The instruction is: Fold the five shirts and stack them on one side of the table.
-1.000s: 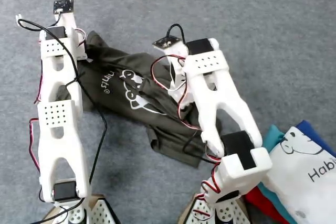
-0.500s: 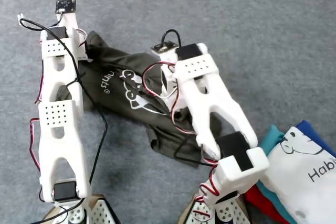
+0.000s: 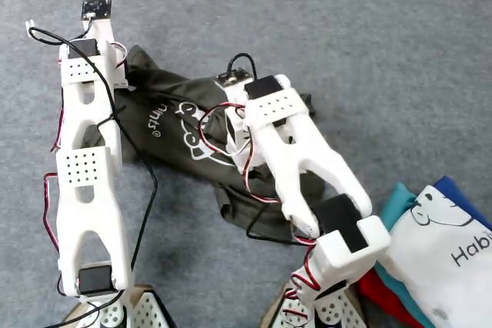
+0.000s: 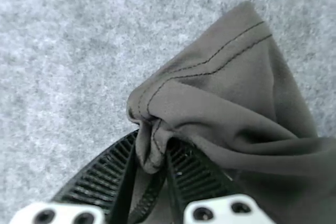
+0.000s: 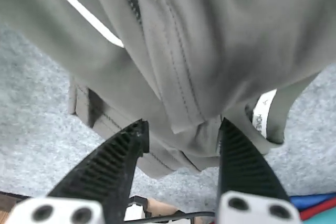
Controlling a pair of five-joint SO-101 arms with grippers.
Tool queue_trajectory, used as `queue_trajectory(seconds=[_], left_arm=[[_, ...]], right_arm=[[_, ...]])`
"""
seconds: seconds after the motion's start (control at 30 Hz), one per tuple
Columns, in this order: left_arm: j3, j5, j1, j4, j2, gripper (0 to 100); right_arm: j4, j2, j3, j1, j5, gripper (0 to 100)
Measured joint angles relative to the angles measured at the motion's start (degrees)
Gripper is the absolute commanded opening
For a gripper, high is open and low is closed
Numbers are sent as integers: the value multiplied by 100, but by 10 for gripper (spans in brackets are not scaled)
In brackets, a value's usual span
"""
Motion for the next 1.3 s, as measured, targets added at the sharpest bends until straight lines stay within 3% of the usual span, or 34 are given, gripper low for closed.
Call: queue_trajectory(seconds=[0.1, 0.3, 0.67, 0.9, 1.1, 1.3], left_arm=[[0, 0, 0, 0, 0, 19], [0, 0, 0, 0, 0, 19], [0, 0, 0, 0, 0, 19], [0, 0, 0, 0, 0, 19], [0, 0, 0, 0, 0, 19], [0, 0, 0, 0, 0, 19]], right_arm=[[-53, 0, 0, 0, 0, 208], [-193, 0, 176, 0, 0, 63], [-316, 0, 255, 0, 0, 65], [-158, 0, 246, 0, 35, 139], [352, 0, 26, 0, 158, 139], [176, 158, 18, 0, 176, 138]])
